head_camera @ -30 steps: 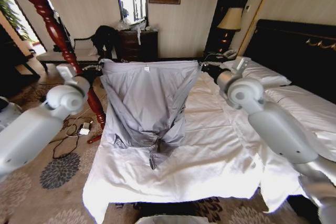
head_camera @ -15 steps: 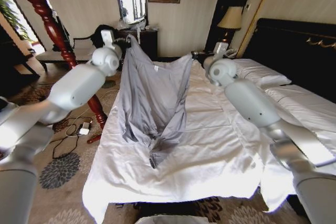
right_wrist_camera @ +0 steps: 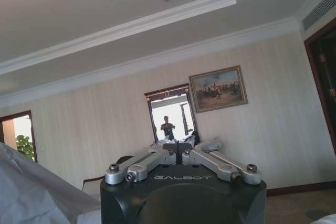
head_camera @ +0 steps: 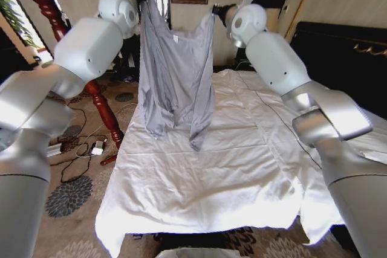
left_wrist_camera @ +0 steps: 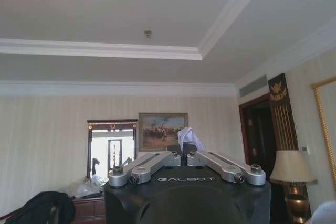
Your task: Pick up the clothes from the bed and hang them on the clothes hanger.
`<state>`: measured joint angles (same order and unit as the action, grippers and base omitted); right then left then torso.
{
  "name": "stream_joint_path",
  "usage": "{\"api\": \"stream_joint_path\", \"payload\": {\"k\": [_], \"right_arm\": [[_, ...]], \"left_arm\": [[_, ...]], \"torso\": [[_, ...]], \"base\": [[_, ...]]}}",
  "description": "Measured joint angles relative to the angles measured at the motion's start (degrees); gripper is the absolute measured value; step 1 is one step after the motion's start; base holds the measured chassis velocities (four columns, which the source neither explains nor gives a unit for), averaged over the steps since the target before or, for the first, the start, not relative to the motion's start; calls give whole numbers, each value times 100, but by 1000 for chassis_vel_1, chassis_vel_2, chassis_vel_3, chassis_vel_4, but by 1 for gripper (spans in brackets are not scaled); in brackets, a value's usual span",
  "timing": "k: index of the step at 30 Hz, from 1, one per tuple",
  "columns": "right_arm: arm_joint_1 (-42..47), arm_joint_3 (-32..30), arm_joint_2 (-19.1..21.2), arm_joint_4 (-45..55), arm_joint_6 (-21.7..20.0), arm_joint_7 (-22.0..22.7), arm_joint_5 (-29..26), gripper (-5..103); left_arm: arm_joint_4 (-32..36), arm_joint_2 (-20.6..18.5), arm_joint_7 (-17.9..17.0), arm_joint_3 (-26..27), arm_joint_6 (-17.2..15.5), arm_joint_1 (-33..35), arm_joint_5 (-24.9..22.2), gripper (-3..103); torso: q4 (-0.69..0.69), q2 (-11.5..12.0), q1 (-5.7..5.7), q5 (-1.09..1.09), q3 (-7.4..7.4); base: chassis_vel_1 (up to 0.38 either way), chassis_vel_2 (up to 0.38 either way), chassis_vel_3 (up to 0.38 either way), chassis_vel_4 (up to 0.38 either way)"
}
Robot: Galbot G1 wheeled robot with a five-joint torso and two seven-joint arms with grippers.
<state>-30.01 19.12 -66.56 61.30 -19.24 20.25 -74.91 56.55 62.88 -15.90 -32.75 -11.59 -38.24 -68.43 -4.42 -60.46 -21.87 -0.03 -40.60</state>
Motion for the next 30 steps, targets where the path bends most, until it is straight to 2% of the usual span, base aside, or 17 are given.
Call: {"api": "stream_joint_path", "payload": {"k": [1, 5, 7, 9, 10, 12, 14, 15, 17, 19, 20, 21, 22, 23, 24, 26, 30], "right_arm": [[0, 0, 0, 0, 0, 0, 0, 0], [823, -287, 1033, 1887, -258, 661, -456, 0], [1006, -368, 1195, 2277, -302, 807, -562, 0], [1369, -589, 1543, 3200, -379, 1106, -838, 0], [1369, -589, 1543, 3200, -379, 1106, -838, 0], [1761, -906, 2008, 4315, -484, 1418, -1329, 0], [2120, -1288, 2536, 5174, -561, 1603, -1768, 0], [2120, -1288, 2536, 5174, -561, 1603, -1768, 0], [2609, -1911, 3122, 6100, -681, 1826, -2354, 0], [3220, -2725, 3721, 6820, -794, 1961, -2872, 0], [3220, -2725, 3721, 6820, -794, 1961, -2872, 0], [3590, -3258, 4045, 7108, -836, 1938, -3035, 0], [3959, -3810, 4376, 7332, -868, 1866, -3160, 0], [4357, -4402, 4771, 7583, -901, 1768, -3304, 0], [4357, -4402, 4771, 7583, -901, 1768, -3304, 0], [4744, -5024, 5188, 7846, -966, 1766, -3669, 0], [4530, -5158, 5308, 7686, -1005, 1851, -4173, 0]], "left_arm": [[0, 0, 0, 0, 0, 0, 0, 0], [1832, -920, -487, 181, -211, 590, -18, 0], [2315, -1212, -596, 248, -256, 766, -11, 0], [3230, -1829, -811, 435, -370, 1170, -42, 0], [3230, -1829, -811, 435, -370, 1170, -42, 0], [4235, -2502, -1013, 692, -494, 1627, -190, 0], [5124, -3089, -1088, 1105, -591, 2094, -281, 0], [5124, -3089, -1088, 1105, -591, 2094, -281, 0], [5892, -3773, -1130, 1967, -680, 2785, -469, 0], [6474, -4368, -1158, 2685, -698, 3327, -677, 0], [6474, -4368, -1158, 2685, -698, 3327, -677, 0], [6774, -4652, -1213, 2905, -690, 3470, -820, 0], [7065, -4888, -1251, 3060, -680, 3523, -993, 0], [7371, -5097, -1306, 3239, -686, 3501, -1221, 0], [7371, -5097, -1306, 3239, -686, 3501, -1221, 0], [7709, -5293, -1437, 3365, -811, 3153, -1796, 0], [7785, -5183, -1732, 2999, -1056, 1983, -2627, 0]], "torso": [[0, 0, 0, 0, 0], [-13, 0, 0, 9, -1], [-15, 1, 0, 10, -1], [-5, 1, 0, 7, 0], [-5, 1, 0, 7, 0], [6, 0, 0, -8, 0], [6, 0, 2, -4, 1], [6, 0, 2, -4, 1], [-12, -1, 2, 7, 1], [-8, -1, 2, 7, 1], [-8, -1, 2, 7, 1], [2, -1, 2, 3, 1], [6, -1, 1, 0, 1], [-3, -2, 4, -1, 3], [-3, -2, 4, -1, 3], [-12, -5, 6, 7, 4], [0, -1, -1, 5, -3]], "base": [[0, 0, 0, 0], [0, 0, 0, 0], [0, 0, 0, 0], [0, 0, 0, 0], [0, 0, 0, 0], [0, 0, 0, 0], [0, 0, 0, 0], [0, 0, 0, 0], [0, 0, 0, 0], [0, 0, 0, 0], [0, 0, 0, 0], [0, 0, 0, 0], [0, 0, 0, 0], [0, 0, 0, 0], [0, 0, 0, 0], [0, 0, 0, 0], [0, 0, 0, 0]]}}
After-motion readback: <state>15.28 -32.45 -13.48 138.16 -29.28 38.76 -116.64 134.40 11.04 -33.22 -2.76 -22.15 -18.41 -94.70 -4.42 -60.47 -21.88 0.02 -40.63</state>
